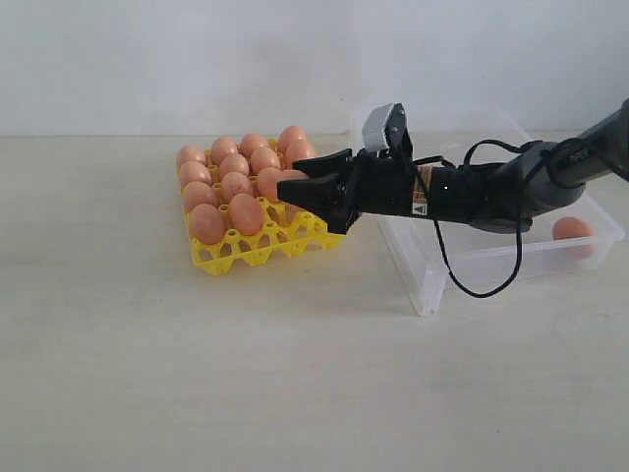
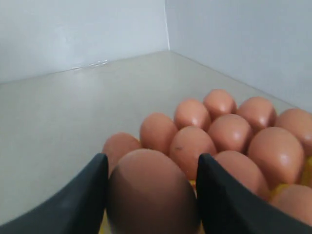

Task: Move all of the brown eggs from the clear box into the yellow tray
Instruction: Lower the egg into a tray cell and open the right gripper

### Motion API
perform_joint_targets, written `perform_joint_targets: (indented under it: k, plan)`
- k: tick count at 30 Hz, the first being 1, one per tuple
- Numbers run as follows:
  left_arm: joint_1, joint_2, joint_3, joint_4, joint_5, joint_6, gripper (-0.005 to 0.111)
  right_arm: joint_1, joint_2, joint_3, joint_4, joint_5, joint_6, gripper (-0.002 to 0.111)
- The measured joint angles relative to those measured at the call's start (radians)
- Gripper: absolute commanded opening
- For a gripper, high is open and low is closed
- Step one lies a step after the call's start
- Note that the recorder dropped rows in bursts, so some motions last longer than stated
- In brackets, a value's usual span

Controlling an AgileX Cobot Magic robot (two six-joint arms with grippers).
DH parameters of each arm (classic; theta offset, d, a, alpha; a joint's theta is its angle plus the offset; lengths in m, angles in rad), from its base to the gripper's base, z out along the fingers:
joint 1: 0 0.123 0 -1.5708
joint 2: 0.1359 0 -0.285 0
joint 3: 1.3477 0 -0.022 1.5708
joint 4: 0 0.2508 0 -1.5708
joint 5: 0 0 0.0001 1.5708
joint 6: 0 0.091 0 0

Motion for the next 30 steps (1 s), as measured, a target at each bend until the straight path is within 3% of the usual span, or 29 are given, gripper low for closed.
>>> perform_joint_targets:
  k: [17,30]
  plan:
    - [0.000,0.000,0.000,0.000,0.000,0.000,0.078,0.047,0.087,-0.136,-0.013,-0.002,0.068,0.000]
    - [0.000,0.000,0.000,0.000,0.000,0.000,0.078,0.075,0.090,-0.150,-0.006,0.200,0.081,0.000]
